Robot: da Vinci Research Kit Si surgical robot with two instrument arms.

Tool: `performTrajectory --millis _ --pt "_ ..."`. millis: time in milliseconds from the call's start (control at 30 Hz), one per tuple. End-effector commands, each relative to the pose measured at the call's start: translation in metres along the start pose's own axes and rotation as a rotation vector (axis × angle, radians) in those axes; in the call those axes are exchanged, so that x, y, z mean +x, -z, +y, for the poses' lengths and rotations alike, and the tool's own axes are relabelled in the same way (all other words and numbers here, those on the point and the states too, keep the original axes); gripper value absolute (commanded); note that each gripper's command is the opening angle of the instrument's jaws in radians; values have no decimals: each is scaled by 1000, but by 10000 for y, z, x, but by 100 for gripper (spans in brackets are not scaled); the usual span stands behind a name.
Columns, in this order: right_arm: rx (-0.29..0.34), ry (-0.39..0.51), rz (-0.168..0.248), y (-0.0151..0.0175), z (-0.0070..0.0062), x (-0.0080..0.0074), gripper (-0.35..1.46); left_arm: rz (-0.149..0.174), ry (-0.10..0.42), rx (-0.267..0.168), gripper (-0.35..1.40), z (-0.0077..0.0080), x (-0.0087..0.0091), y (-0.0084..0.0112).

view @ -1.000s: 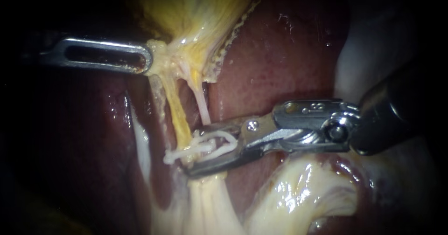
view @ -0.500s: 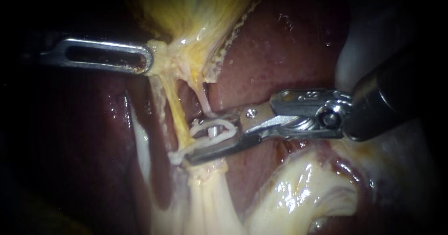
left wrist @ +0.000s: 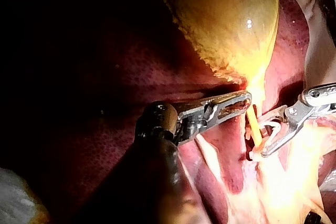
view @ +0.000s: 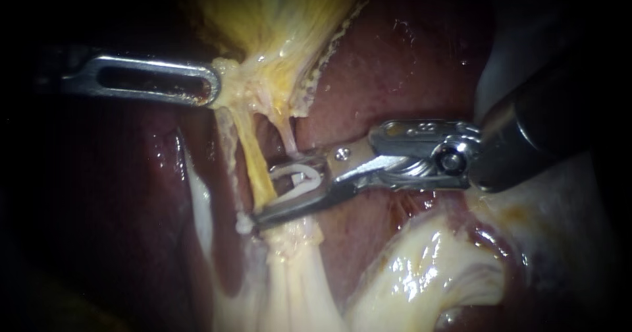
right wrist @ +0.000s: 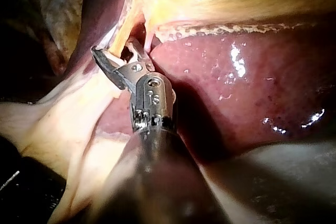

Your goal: Clipping second clip left tube

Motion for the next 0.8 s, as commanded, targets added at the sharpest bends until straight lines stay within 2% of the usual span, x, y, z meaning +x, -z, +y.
performTrajectory --millis 33,167,467,667,800 --pt "22 -7 18 -3 -1 2 46 0 0 -1 -35 -1 0 0" --pt "101 -35 57 -9 -10 5 45 0 1 -1 -35 -2 0 0" --pt "185 -41 105 -18 -38 14 44 0 0 0 -35 -1 0 2" --pt "199 -37 108 -20 -48 17 41 0 0 0 -35 -1 0 2" --pt "201 -36 107 -21 -49 17 36 0 0 0 -35 -1 0 2"
